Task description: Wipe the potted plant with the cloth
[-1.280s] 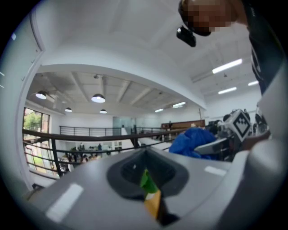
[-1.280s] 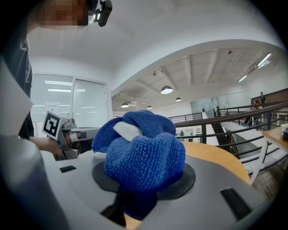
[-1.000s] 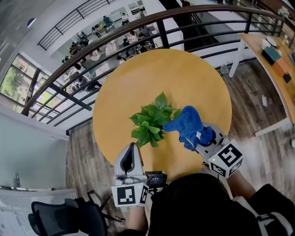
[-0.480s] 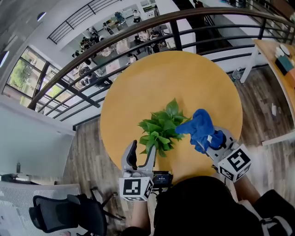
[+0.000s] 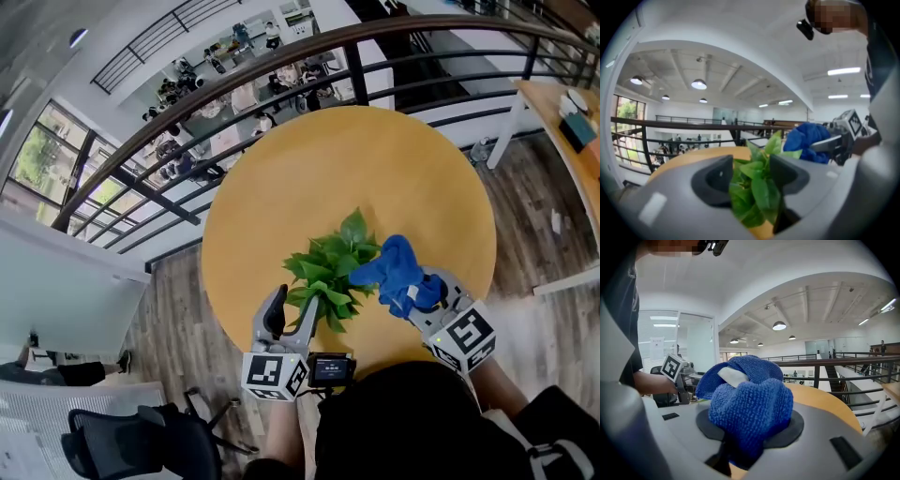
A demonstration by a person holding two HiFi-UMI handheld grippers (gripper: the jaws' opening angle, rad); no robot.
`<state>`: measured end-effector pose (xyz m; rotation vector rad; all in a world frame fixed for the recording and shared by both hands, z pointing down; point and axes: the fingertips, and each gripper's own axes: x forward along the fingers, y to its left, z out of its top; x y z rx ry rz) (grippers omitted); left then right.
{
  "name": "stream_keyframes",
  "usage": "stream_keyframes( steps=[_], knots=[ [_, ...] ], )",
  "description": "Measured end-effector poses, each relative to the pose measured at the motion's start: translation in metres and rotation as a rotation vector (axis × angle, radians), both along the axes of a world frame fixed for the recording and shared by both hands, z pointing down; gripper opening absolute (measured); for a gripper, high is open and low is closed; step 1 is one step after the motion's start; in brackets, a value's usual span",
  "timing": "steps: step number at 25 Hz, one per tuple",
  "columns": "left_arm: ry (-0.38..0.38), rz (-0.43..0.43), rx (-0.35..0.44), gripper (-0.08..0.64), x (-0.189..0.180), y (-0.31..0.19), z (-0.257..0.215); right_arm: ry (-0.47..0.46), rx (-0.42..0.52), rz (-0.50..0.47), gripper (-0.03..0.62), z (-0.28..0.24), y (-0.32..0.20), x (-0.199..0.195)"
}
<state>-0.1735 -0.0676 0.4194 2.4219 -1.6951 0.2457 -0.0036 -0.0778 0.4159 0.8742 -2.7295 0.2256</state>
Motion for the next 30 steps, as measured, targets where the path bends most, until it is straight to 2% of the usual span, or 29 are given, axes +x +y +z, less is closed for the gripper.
stream_keyframes(
  steps=[3, 6, 10, 14, 18, 20, 22, 25, 27, 30],
  knots=[
    [-0.01, -0.02, -0.008, 0.128, -0.006, -0.003, 0.006, 0.011, -0.019, -0.018, 0.164, 0.011, 0.001, -0.012],
    [-0.002, -0.05, -0.012, 0.061, -0.009, -0.008, 0.007, 0.034, -0.032, -0.033, 0.164, 0.022, 0.002, -0.019],
    [-0.033, -0.067, -0.018, 0.025, -0.011, -0.006, 0.007, 0.067, -0.053, -0.012, 0.164, 0.039, -0.001, -0.015],
    [-0.039, -0.095, -0.016, 0.009, -0.016, -0.003, 0.007, 0.074, -0.087, 0.055, 0.164, 0.051, -0.013, 0.01],
    [-0.042, -0.105, -0.027, 0.0, -0.022, -0.001, 0.009, 0.136, -0.118, 0.162, 0.164, 0.068, -0.028, 0.05],
    [-0.042, -0.107, -0.034, 0.0, -0.023, -0.001, 0.012, 0.14, -0.135, 0.213, 0.164, 0.073, -0.036, 0.067],
    [-0.04, -0.11, -0.037, 0.0, -0.022, -0.002, 0.013, 0.127, -0.123, 0.258, 0.164, 0.068, -0.042, 0.08],
    [-0.036, -0.111, -0.039, 0.0, -0.022, -0.003, 0.013, 0.136, -0.045, 0.318, 0.164, 0.049, -0.05, 0.095],
    [-0.033, -0.105, -0.038, 0.0, -0.02, -0.002, 0.013, 0.14, 0.014, 0.31, 0.164, 0.033, -0.047, 0.095],
    [-0.036, -0.104, -0.036, 0.0, -0.019, -0.002, 0.012, 0.136, 0.044, 0.19, 0.164, 0.024, -0.032, 0.068]
  ],
)
